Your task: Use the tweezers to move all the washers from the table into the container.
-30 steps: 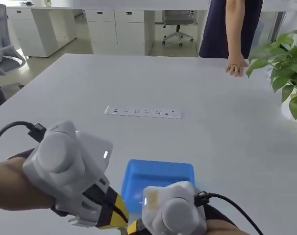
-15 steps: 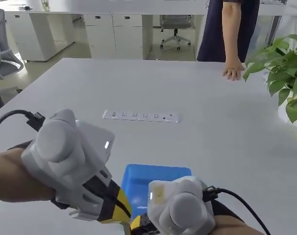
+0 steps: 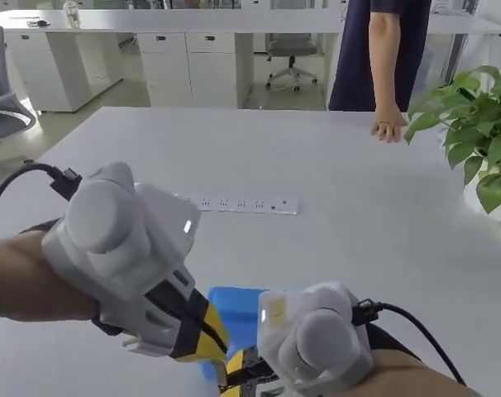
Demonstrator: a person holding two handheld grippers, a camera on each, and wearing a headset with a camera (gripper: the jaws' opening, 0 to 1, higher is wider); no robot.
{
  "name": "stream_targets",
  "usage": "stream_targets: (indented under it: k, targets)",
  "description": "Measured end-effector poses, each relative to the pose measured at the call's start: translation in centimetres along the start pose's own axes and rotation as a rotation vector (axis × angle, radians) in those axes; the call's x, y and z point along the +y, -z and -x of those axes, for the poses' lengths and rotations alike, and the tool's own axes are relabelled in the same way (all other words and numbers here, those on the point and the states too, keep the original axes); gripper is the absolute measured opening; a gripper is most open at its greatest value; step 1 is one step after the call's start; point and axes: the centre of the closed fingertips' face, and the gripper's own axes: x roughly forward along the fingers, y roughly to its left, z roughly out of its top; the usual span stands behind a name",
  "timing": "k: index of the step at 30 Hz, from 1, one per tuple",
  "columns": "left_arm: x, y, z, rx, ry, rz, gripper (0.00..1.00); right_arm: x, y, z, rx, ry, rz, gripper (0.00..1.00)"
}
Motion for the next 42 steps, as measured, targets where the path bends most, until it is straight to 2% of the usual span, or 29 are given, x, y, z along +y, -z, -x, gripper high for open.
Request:
stream_targets:
  k: [10,21,28,42]
  targets:
    - [1.9,-1.1,0.4,0.007,-0.008,-0.035,0.04,-2.2,-0.3,1.2,-0.002,0.037,0.009,0.09]
    - [4.2,-1.6,0.4,0.014,-0.008,-0.06,0.04,-4.7,-0.1,1.9,-0.002,0.058,0.011,0.09]
    - [5.6,-1.2,-0.3,0.016,-0.002,-0.061,0.04,-6.0,0.8,1.6,0.003,0.055,0.001,0.09]
    - [7.5,0.0,-2.2,0.01,-0.008,-0.049,0.04,-7.6,2.9,0.3,0.02,0.033,-0.026,0.1]
